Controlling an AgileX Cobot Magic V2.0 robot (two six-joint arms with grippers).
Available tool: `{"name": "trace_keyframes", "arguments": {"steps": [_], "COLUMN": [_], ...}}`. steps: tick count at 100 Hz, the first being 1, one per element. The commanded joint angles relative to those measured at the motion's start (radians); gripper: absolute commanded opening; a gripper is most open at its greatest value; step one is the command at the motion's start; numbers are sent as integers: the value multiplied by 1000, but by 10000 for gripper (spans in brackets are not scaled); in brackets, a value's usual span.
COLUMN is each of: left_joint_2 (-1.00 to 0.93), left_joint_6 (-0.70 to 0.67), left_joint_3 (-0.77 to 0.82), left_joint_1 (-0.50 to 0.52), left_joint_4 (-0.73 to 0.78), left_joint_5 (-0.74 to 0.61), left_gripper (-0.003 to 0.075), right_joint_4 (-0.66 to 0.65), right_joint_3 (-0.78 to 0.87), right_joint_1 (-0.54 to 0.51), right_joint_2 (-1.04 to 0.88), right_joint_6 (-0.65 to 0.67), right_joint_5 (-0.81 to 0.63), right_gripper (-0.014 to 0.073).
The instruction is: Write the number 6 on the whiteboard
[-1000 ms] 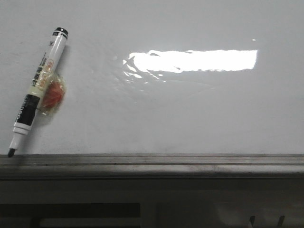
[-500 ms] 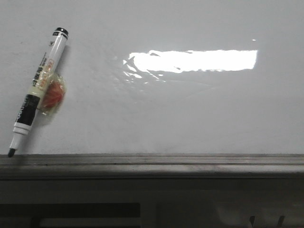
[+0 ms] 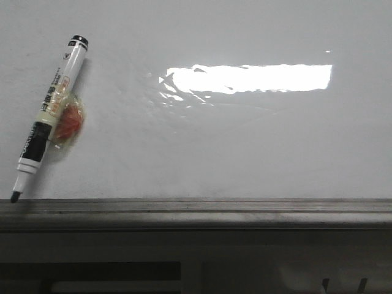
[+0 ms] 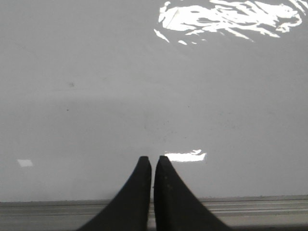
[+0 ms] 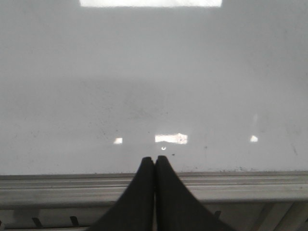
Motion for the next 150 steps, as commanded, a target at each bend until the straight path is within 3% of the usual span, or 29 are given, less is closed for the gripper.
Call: {"name": "trace_keyframes", "arguments": {"steps": [1, 75, 97, 126, 138, 150], "left_joint_2": [-26, -26, -26, -26, -24, 3], "left_joint_6": [0, 0, 0, 0, 0, -4], "left_joint_3": [4, 4, 4, 4, 4, -3], "left_joint_1": [-6, -6, -6, -6, -6, -6], "left_joint_4": [-12, -12, -12, -12, -15, -15], "left_joint_5": [-90, -190, -194, -206, -228, -246], "left_gripper": [-21, -21, -21, -21, -21, -21], "right_joint_4": [-18, -35, -35, -42, 31, 82], "right_joint_3": [13, 13, 13, 13, 13, 11], "right_joint_1": [-2, -2, -2, -2, -2, -2], "right_joint_2": [-20, -20, -20, -20, -18, -18], "right_joint_6": [-4, -4, -4, -4, -2, -2], "right_joint_5": [-25, -87, -219, -234, -328, -284], "right_gripper": [-63, -63, -63, -63, -63, -63]}}
